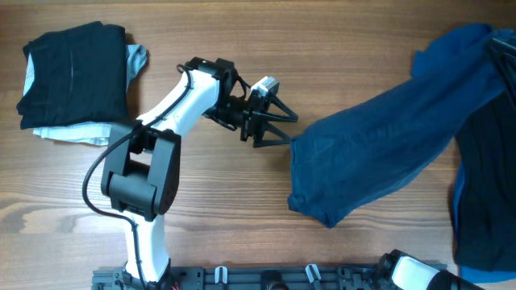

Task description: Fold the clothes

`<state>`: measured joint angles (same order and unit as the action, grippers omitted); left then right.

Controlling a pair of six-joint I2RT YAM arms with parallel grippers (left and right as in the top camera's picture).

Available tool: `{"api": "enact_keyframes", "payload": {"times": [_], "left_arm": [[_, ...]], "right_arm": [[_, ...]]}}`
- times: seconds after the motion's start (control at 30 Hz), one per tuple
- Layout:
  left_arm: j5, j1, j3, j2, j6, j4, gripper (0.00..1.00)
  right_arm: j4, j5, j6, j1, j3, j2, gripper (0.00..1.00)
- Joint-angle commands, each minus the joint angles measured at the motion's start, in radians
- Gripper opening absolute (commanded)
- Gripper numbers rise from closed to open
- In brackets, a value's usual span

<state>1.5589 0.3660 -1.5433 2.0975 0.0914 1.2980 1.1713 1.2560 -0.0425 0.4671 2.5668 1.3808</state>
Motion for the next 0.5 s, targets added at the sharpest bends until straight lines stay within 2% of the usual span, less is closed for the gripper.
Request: {"api": "enact_keyframes", "payload": {"times": [0.0,0.1,0.47], "left_arm": [[0.018,0.003,-0.002,0.008,-0.047,-0.003,0.73],[0.018,0.003,-0.003,-0.004,-0.052,0.005,0.55],[0.018,0.027,-0.016,-0.075,-0.055,0.003,0.57]], "right_arm": [[-0.004,-0.007,0.016,-0.002,0.008,-0.005,0.04],[-0.003,-0.007,0.016,-0.002,0.008,-0.005,0.04],[-0.003,-0.007,0.017,-0.002,0.008,-0.005,0.04]]}}
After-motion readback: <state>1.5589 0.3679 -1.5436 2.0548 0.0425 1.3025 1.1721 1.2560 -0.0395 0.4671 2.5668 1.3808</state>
